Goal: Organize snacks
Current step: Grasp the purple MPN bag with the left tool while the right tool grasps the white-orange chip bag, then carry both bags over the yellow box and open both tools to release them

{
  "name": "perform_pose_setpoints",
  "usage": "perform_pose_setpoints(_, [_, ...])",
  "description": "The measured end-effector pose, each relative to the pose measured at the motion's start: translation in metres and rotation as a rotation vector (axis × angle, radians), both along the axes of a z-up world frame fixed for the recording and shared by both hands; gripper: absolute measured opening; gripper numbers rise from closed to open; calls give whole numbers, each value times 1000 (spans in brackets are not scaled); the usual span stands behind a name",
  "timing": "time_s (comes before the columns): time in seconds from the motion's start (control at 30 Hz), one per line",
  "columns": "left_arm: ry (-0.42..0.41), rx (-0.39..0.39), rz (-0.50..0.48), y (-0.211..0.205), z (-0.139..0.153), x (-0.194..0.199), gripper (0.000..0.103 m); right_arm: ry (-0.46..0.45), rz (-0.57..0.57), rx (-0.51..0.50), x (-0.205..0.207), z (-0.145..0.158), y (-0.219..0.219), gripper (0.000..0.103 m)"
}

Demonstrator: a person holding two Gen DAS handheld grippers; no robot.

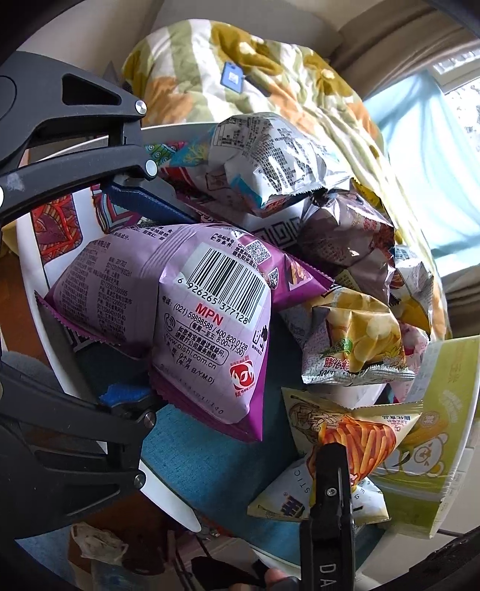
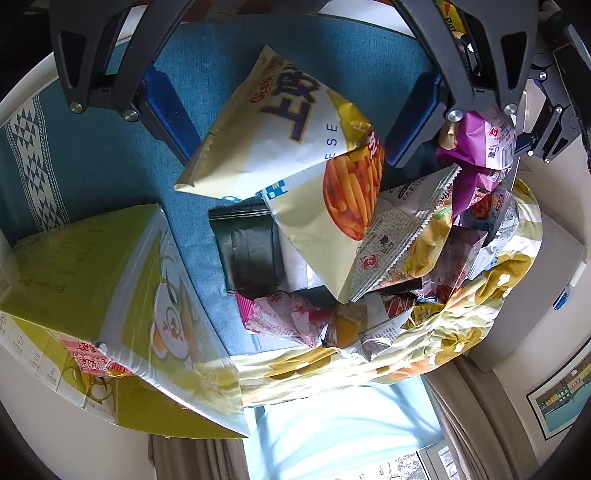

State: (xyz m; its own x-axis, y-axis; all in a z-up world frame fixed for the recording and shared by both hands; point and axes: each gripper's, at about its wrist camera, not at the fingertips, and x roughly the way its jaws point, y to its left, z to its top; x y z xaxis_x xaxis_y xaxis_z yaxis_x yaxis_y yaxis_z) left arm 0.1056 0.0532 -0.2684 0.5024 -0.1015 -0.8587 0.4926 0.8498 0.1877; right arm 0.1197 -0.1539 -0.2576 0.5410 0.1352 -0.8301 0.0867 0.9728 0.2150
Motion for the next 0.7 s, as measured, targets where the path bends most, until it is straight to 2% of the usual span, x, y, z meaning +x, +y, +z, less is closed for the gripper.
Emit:
perform_pose_setpoints(0.2, [5,-29,64,1,8,3,67,13,5,53,3,-7,-2,99])
perform_pose_setpoints(0.27, [3,-37,83,2,11,3,66,11,16,71,3,-7,-4,94])
perform_pose_setpoints(0.33, [-5,-38,94,1,15,2,66,19,43,115,5,-8,-6,77])
perform_pose_setpoints(0.43, [-18,-34,103,-2,21,-1,65,25,68,103,4,-5,-6,71])
perform_pose_setpoints(0.5, [-12,-45,112,-4,26,-4,65,26,83,105,2,-3,-8,60])
perform_pose_setpoints(0.7, [-27,-49,140,-15,42,-20,64,2,90,98,-9,11,-17,58])
